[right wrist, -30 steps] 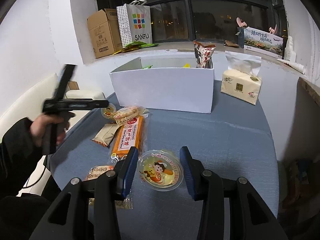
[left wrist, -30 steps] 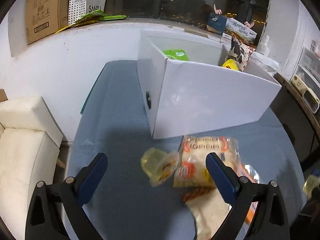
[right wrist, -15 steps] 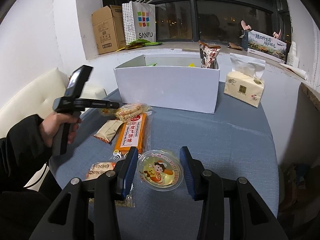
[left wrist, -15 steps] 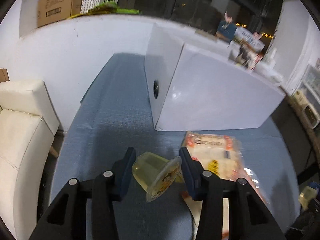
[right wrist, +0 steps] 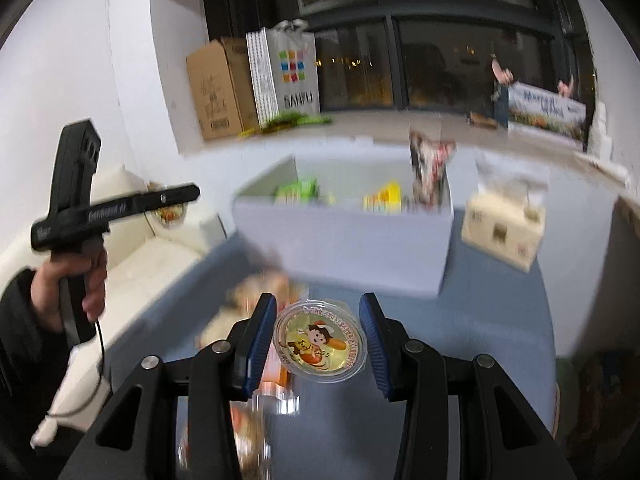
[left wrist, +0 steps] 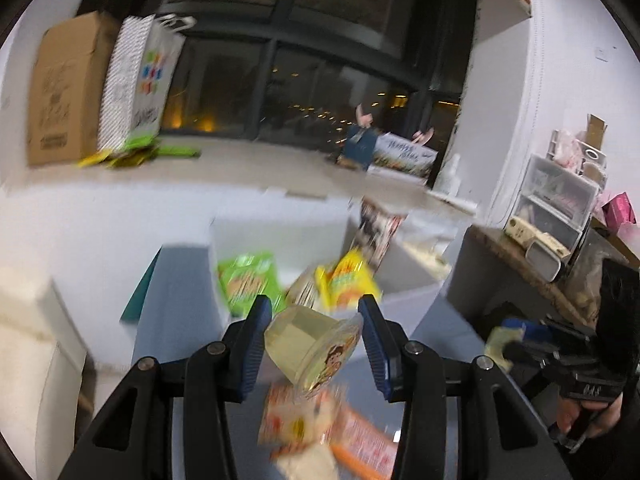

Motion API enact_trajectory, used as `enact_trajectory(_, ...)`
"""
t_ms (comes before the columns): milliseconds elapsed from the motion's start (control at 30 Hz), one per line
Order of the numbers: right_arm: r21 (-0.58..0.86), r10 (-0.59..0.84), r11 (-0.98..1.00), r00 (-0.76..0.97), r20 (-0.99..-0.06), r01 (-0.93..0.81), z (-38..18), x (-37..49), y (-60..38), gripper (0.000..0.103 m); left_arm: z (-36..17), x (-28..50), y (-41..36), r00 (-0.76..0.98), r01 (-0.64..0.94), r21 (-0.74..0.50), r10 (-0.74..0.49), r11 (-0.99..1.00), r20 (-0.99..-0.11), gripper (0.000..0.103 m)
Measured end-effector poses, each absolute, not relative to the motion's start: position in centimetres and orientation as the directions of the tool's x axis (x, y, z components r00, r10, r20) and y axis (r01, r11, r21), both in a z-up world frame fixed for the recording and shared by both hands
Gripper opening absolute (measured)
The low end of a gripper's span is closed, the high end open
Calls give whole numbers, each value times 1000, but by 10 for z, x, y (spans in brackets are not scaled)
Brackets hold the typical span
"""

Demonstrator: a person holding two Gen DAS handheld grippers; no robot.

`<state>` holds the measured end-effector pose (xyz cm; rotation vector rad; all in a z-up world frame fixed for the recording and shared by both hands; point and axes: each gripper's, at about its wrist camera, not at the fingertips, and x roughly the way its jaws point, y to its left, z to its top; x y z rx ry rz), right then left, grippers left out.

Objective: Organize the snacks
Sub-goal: 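Drop the jelly cup and pastry into the white box from both tools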

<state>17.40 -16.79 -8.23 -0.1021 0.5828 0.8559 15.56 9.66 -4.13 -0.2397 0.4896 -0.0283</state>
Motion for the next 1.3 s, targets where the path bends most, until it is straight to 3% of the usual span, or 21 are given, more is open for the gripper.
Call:
enact_trajectory(267, 233, 721, 658, 509, -470, -716, -22, 269, -120, 47, -30, 255, 106, 851, -48, -201, -65, 978, -521, 49)
enact_trajectory(600, 350, 705, 685, 459, -541, -639, -45, 353, -83, 47, -72, 295, 105, 779, -78, -120, -15, 990, -627, 50)
enact_trajectory(633, 367, 708, 683, 449, -544, -632, -49, 356, -82, 48, -72, 293, 107, 781, -97, -123, -2, 988, -625, 62)
enact_trajectory(667, 376, 711, 682, 446, -544, -627, -51, 359, -81, 49, -72, 291, 109, 784, -107, -129, 3, 986, -621, 92)
enact_trajectory(700, 388, 714, 681, 444, -542, -621, -53, 362, -81, 59, -72, 288, 111, 790, -118, -141, 6, 983, -613, 103)
enact_trajectory(733, 396, 714, 682, 444, -541, -615, -54, 363, -84, 91, -70, 283, 113, 800, -126, -150, 12, 981, -599, 103)
enact_trajectory(767, 405, 712, 688, 454, -536, -602, -55, 364, -87, 103, -69, 282, 116, 800, -130, -152, 13, 980, -600, 103)
enact_trajectory(1300, 291, 701, 697, 539, -467, -655, -26, 306, -107, 103, -31, 207, 95, 853, -80, -146, -8, 986, -521, 103)
